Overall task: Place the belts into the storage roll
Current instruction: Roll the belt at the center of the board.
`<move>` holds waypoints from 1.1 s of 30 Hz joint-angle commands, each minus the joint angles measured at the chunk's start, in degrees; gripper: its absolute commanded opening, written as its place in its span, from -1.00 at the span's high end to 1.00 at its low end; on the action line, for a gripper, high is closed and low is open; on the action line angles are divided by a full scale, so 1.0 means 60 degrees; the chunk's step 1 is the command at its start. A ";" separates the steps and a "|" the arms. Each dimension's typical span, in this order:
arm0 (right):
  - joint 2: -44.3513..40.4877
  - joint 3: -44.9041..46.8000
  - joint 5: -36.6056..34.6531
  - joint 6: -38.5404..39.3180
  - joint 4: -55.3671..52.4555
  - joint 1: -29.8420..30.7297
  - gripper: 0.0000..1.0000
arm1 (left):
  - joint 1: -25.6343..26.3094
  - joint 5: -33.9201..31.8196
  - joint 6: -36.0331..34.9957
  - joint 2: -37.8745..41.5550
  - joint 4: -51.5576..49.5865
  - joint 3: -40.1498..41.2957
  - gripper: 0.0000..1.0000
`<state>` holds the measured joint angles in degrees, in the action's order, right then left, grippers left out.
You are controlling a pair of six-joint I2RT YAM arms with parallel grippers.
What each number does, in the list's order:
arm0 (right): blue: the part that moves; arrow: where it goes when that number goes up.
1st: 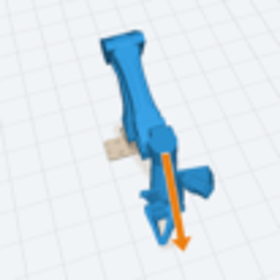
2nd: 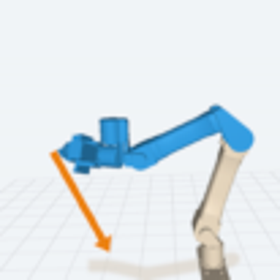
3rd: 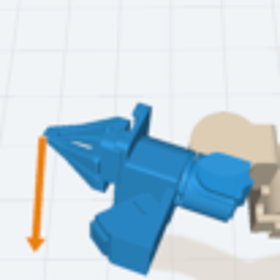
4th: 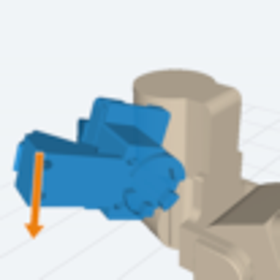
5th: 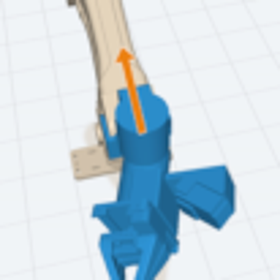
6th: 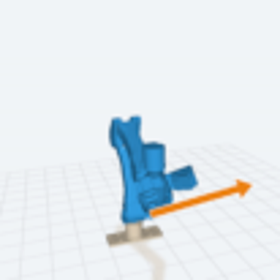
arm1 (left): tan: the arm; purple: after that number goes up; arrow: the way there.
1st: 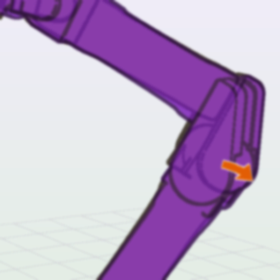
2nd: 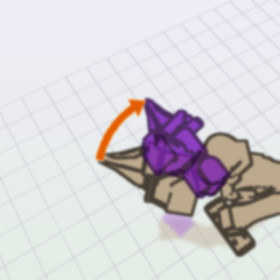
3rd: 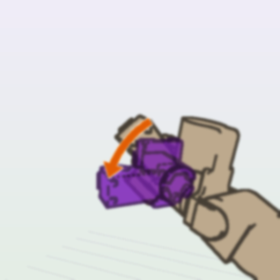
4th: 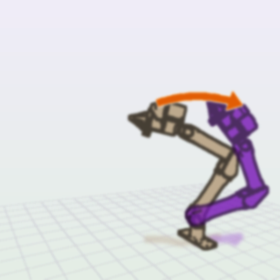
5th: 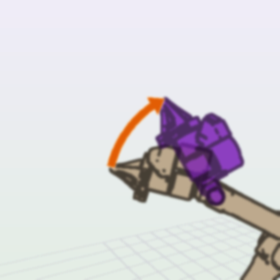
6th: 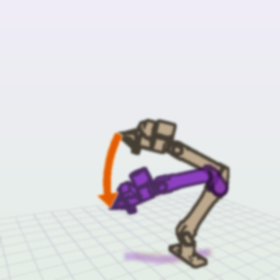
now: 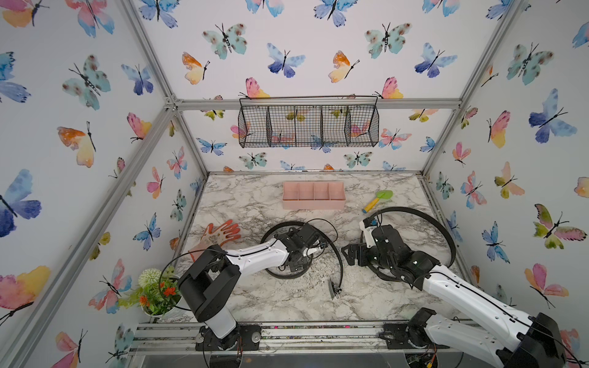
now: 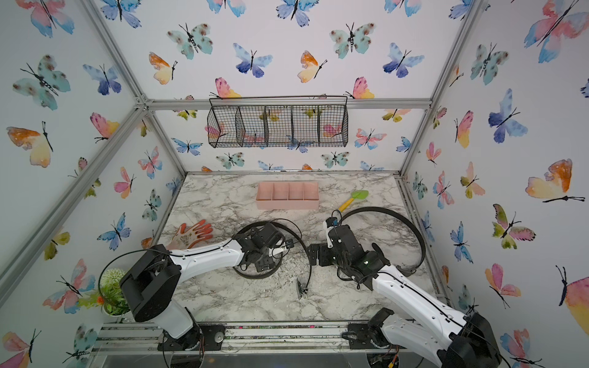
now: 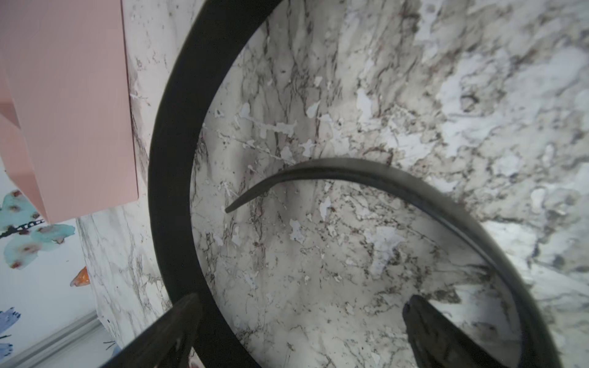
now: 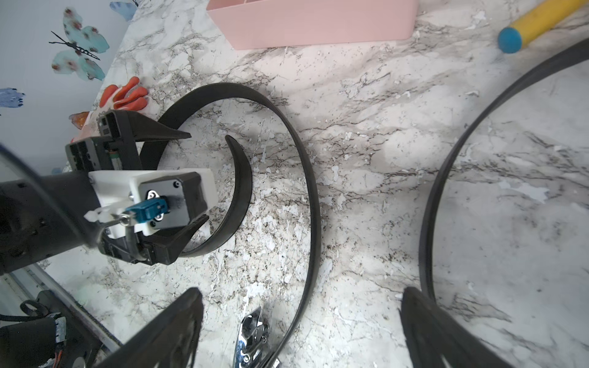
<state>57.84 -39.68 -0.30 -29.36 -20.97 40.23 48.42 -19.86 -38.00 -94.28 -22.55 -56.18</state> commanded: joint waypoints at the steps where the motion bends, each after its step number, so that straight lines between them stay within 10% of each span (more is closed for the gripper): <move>1: -0.0246 0.0195 -0.0273 0.0021 -0.0449 0.0008 -0.98 | -0.0060 0.0321 -0.1549 -0.0276 0.0607 -0.0088 -0.96; 16: -0.0389 0.0216 -0.0344 0.0192 -0.0492 -0.0194 -0.98 | -0.0136 0.2627 -0.2820 -0.1584 0.0286 -0.1243 -0.82; 33: 0.0007 0.0287 -0.0059 0.0428 -0.0168 -0.0523 -0.98 | -0.0287 0.3252 -0.2654 -0.2958 -0.0130 -0.1692 -0.20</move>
<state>57.23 -38.85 -1.45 -27.55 -22.90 37.47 46.98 -2.46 -54.26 -107.96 -20.53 -67.85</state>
